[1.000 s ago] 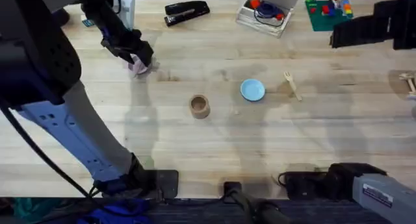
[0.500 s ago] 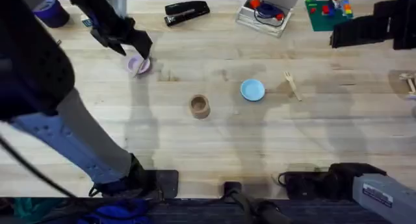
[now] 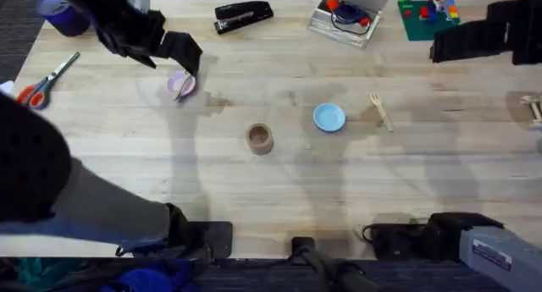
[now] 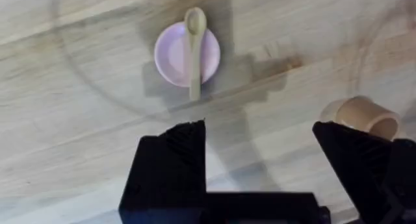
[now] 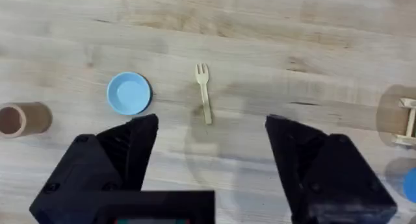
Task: Pick up a utensil and set it on the pink plate, then put the other utensil in the container.
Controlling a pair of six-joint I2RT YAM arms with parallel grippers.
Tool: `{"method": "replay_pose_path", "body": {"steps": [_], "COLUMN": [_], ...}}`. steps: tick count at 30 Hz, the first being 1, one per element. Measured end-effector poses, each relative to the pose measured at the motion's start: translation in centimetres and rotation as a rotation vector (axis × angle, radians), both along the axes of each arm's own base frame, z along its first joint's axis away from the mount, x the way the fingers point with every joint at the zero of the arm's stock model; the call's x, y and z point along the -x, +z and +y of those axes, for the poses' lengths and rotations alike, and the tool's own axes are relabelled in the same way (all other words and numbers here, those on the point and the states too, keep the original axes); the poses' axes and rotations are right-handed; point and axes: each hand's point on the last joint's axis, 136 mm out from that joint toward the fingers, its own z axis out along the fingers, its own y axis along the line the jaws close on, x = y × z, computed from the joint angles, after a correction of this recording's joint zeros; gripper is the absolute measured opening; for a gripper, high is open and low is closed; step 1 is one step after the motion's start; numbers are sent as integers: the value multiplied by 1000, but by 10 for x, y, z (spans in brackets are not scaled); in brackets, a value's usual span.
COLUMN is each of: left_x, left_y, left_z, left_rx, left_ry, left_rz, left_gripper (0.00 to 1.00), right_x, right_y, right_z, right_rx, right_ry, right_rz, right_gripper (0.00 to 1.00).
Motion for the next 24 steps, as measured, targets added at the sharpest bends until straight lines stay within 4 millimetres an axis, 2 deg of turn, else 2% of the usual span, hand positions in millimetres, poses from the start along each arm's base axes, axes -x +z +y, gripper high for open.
{"method": "replay_pose_path", "body": {"steps": [4, 14, 24], "left_x": [21, 78, 116], "left_y": [8, 53, 74], "left_z": [-7, -25, -65], "left_rx": [11, 7, 155], "left_ry": [-3, -16, -111], "left_rz": [-21, -232, -388], "left_gripper": [996, 996, 995], "right_x": [0, 0, 0], "right_y": [0, 0, 0], "right_z": [0, 0, 0], "right_rx": [0, 0, 0], "right_ry": [0, 0, 0], "right_rz": [0, 0, 0], "right_gripper": [995, 995, 995]}}
